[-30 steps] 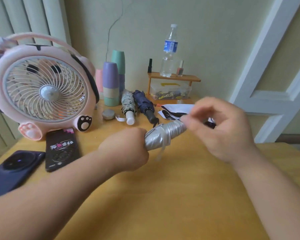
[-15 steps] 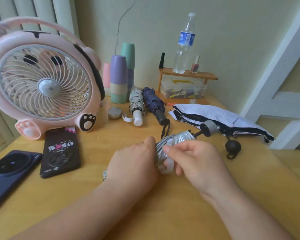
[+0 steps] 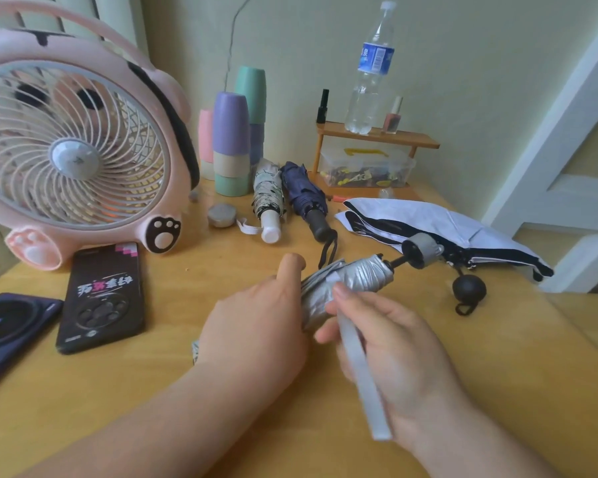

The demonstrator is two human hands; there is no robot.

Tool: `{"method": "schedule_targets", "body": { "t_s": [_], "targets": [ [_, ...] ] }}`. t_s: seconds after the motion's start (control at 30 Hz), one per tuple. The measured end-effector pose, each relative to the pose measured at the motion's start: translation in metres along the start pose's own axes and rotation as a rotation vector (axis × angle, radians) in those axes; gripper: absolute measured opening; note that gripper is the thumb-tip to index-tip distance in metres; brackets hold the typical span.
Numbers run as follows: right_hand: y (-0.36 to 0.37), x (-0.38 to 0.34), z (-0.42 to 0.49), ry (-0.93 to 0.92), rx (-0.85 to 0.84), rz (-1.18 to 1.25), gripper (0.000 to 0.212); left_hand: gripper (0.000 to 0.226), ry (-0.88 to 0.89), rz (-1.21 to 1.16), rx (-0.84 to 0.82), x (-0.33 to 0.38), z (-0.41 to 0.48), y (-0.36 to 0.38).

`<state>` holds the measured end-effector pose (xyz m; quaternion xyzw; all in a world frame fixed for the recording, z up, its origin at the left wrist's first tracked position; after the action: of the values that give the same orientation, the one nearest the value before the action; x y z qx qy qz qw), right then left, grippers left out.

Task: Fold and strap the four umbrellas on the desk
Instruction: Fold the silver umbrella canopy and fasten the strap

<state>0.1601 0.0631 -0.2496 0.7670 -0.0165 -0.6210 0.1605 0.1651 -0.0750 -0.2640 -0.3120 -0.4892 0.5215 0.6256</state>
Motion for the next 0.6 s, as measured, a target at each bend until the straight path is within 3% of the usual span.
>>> {"method": "schedule_targets", "body": {
  "t_s": [0.13,0.27,0.6],
  "targets": [
    [0.006,0.007,-0.002,-0.143,-0.109,-0.202,0.031,0.044,0.021,0.006,-0.026,0.001,-0.003,-0.006],
    [-0.004,0.004,0.005,-0.191,-0.163,-0.309,0.034,0.025,-0.057,-0.125,-0.014,-0.002,0.000,-0.010],
    [-0.019,0.010,0.010,-0.329,-0.247,-0.492,0.033,0.029,-0.052,-0.243,-0.043,-0.011,0.004,-0.011]
  ]
}}
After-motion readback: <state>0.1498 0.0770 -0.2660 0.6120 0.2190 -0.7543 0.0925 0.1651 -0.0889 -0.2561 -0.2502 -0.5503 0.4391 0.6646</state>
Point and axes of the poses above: each hand's wrist, its own z-axis towards the middle knuckle, its own y-axis out of the palm, x = y × z, the point moved 1 cm from there along z, towards the middle knuckle, and after that the axes turned 1 degree about z, right-handed, at the moved point
